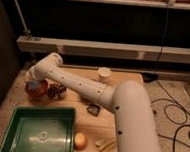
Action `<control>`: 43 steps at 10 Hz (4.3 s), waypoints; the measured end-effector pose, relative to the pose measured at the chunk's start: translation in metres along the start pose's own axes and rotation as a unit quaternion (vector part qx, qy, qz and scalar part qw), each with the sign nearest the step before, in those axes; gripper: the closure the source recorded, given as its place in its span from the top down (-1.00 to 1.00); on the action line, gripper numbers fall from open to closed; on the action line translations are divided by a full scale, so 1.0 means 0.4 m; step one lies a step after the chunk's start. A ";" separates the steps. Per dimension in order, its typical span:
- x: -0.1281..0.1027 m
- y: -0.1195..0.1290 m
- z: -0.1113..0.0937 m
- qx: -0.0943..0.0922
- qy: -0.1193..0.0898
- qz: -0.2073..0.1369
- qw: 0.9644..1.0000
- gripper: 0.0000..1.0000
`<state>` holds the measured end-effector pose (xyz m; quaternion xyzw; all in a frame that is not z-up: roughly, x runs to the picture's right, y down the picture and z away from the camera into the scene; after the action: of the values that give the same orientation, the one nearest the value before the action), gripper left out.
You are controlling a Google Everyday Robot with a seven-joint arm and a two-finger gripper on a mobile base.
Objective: Wipe red bowl with sponge
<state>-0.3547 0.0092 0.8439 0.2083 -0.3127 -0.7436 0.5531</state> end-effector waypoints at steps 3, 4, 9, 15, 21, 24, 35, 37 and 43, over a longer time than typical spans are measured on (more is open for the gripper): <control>0.015 0.027 -0.005 0.032 0.008 0.006 0.999 -1.00; 0.040 0.019 -0.010 0.037 0.008 0.000 0.999 -1.00; 0.062 -0.044 0.011 -0.003 -0.013 -0.078 0.997 -1.00; 0.032 -0.031 0.002 -0.053 -0.091 -0.099 0.990 -1.00; -0.069 0.016 0.061 -0.054 -0.133 -0.092 0.985 -1.00; -0.062 0.037 0.077 -0.070 -0.136 -0.095 0.984 -1.00; 0.016 -0.007 0.114 -0.060 -0.139 -0.124 0.981 -1.00; -0.023 -0.064 0.108 -0.046 -0.157 -0.144 0.976 -1.00; -0.083 -0.031 0.042 -0.057 -0.187 -0.147 0.970 -1.00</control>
<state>-0.3644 0.0470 0.8460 0.0776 -0.3338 -0.8591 0.3802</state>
